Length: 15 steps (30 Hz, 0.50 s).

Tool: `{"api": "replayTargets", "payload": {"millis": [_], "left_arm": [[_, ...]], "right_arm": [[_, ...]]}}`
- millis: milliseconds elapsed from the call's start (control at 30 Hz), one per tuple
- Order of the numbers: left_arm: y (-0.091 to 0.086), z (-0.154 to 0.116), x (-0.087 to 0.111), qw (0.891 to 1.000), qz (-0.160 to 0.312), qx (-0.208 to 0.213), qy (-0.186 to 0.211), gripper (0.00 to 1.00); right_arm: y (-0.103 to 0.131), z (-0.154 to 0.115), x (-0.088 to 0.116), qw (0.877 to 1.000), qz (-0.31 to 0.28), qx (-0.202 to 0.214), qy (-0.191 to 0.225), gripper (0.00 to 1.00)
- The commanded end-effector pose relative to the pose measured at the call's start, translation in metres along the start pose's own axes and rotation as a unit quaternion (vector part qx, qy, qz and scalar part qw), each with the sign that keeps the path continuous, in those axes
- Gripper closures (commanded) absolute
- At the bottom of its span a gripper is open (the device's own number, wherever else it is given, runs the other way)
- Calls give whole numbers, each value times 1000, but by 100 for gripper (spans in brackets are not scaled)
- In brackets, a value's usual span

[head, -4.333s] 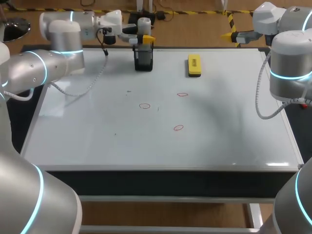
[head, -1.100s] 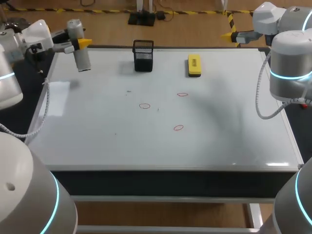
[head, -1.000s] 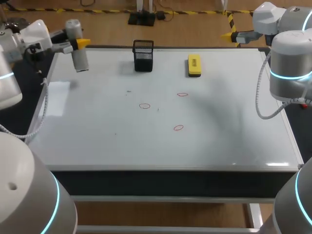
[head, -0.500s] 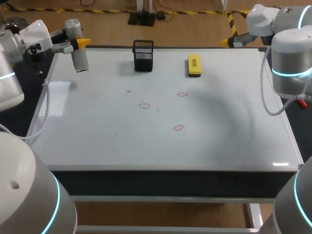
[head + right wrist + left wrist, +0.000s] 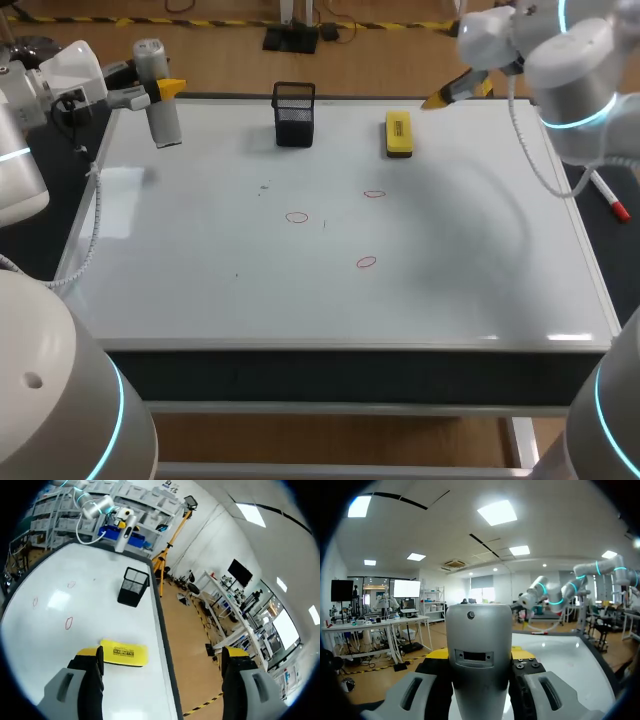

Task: Pick up the inspection probe, press it on each red-marked spot on the whiteboard one by one, put down the probe, pick up the eraser, and wipe off all the red marks.

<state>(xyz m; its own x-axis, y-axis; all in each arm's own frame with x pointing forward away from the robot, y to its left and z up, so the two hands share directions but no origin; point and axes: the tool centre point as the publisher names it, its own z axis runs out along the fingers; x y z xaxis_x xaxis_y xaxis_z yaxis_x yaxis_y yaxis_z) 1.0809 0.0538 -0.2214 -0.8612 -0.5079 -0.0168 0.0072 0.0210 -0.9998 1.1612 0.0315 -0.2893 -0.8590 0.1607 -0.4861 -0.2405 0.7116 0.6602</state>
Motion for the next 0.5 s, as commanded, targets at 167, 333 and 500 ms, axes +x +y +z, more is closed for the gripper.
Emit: {"api": "replayTargets", "payload": {"millis": [167, 333, 500], "left_arm": [[0, 1, 0, 1000, 1, 1, -1, 100], [0, 1, 0, 1000, 1, 1, -1, 100], [0, 1, 0, 1000, 1, 1, -1, 100]], "right_arm": [[8, 22, -10, 838, -436, 125, 303, 0], [15, 21, -14, 870, -392, 133, 269, 0], [15, 21, -14, 870, -392, 133, 269, 0]]}}
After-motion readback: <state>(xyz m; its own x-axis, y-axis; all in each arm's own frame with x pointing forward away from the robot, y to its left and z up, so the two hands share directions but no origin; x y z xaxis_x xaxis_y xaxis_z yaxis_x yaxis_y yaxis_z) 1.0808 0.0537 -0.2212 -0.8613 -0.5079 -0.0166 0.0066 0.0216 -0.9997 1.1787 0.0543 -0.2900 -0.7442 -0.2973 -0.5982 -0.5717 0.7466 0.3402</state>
